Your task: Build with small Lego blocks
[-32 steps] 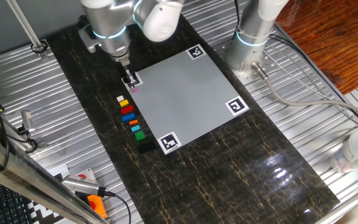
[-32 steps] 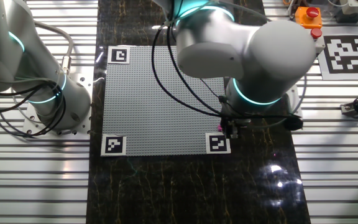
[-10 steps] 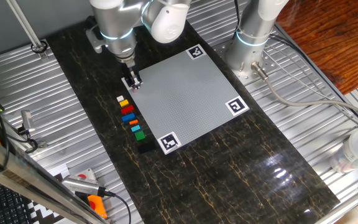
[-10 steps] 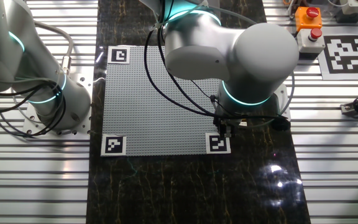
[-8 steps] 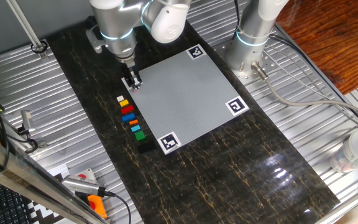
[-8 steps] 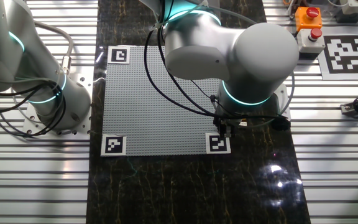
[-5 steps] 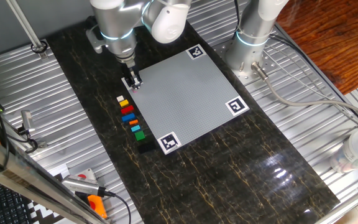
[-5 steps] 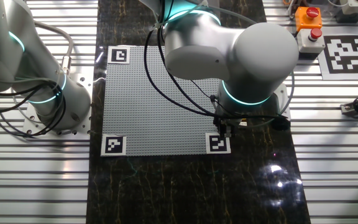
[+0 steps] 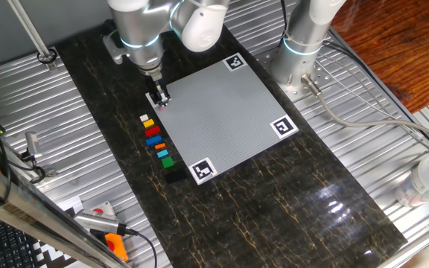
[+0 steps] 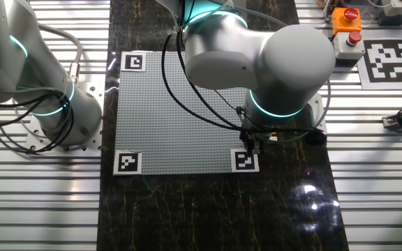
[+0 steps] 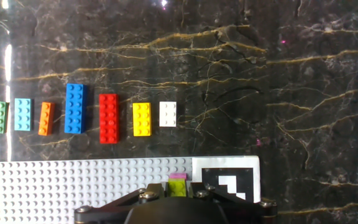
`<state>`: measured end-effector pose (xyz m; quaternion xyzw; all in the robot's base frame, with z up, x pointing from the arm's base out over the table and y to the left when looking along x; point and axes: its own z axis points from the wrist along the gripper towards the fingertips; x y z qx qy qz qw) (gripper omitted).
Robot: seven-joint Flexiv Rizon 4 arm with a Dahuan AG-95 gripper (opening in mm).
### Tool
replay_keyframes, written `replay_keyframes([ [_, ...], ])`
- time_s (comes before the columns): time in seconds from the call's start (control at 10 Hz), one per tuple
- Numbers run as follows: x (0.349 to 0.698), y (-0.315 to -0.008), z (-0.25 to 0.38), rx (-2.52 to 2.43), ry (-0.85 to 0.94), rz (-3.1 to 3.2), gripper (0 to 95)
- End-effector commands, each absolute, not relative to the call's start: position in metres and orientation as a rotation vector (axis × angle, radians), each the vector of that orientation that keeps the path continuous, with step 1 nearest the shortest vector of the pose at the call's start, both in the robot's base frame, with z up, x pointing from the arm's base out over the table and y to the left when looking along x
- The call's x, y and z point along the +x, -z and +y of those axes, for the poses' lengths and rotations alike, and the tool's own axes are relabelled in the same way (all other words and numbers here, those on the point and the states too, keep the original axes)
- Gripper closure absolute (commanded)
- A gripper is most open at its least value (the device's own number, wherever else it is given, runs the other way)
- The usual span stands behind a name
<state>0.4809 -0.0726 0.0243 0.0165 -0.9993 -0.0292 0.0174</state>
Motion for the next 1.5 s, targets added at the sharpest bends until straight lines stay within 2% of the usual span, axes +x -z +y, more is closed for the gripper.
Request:
replay_keyframes([
  [0.1, 0.4815, -0.0228, -0.073, 0.065, 0.085, -3.105, 95.0],
  [1.5, 0.4837, -0.0209, -0.0738, 0.069, 0.093, -3.096, 95.0],
])
